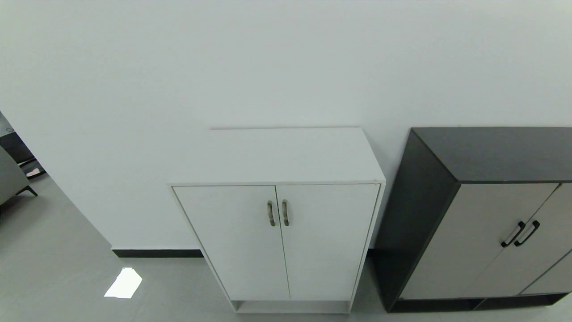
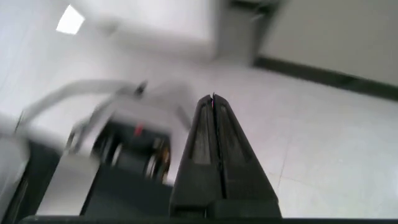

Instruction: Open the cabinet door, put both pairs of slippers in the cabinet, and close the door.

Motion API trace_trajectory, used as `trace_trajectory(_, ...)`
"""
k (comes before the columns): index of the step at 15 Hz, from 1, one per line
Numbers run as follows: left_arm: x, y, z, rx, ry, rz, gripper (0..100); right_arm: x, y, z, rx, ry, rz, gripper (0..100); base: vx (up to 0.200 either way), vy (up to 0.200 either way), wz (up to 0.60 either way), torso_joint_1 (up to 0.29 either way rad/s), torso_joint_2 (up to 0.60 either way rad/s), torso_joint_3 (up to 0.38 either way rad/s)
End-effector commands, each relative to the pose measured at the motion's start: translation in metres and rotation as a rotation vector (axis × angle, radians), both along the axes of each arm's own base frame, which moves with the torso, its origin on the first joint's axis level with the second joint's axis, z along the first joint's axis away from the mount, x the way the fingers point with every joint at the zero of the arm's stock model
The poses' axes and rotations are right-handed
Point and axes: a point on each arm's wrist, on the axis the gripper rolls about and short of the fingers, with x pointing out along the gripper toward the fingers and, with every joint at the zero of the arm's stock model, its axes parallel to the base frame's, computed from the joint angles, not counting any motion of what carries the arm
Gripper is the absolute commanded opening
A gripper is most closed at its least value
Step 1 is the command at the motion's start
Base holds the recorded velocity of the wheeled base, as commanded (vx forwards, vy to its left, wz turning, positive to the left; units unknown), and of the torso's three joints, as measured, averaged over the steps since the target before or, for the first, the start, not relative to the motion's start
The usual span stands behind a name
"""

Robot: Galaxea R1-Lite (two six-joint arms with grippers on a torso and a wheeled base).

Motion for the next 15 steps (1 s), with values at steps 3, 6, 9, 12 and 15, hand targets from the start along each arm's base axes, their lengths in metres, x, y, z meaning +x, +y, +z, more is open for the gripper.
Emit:
trace_trajectory(3,0.000,0.000,0.000,0.001,0.000,0.000,0,-0.022,-0.004,0.003,0.038,-0.289,-0.116,0,0.000,0.000,0.00,0.000,0.00,0.000)
trace_trajectory(6,0.000,0.000,0.000,0.001,0.000,0.000,0,-0.033,-0.005,0.003,0.057,-0.427,-0.117,0,0.000,0.000,0.00,0.000,0.00,0.000)
trace_trajectory(9,0.000,0.000,0.000,0.001,0.000,0.000,0,-0.038,-0.005,0.002,0.069,-0.489,-0.121,0,0.000,0.000,0.00,0.000,0.00,0.000)
trace_trajectory(12,0.000,0.000,0.000,0.005,0.000,-0.002,0,-0.036,-0.005,0.003,0.038,-0.464,-0.192,0,0.000,0.000,0.00,0.000,0.00,0.000)
trace_trajectory(15,0.000,0.000,0.000,0.002,0.000,0.000,0,-0.045,-0.004,0.000,0.061,-0.585,-0.182,0,0.000,0.000,0.00,0.000,0.00,0.000)
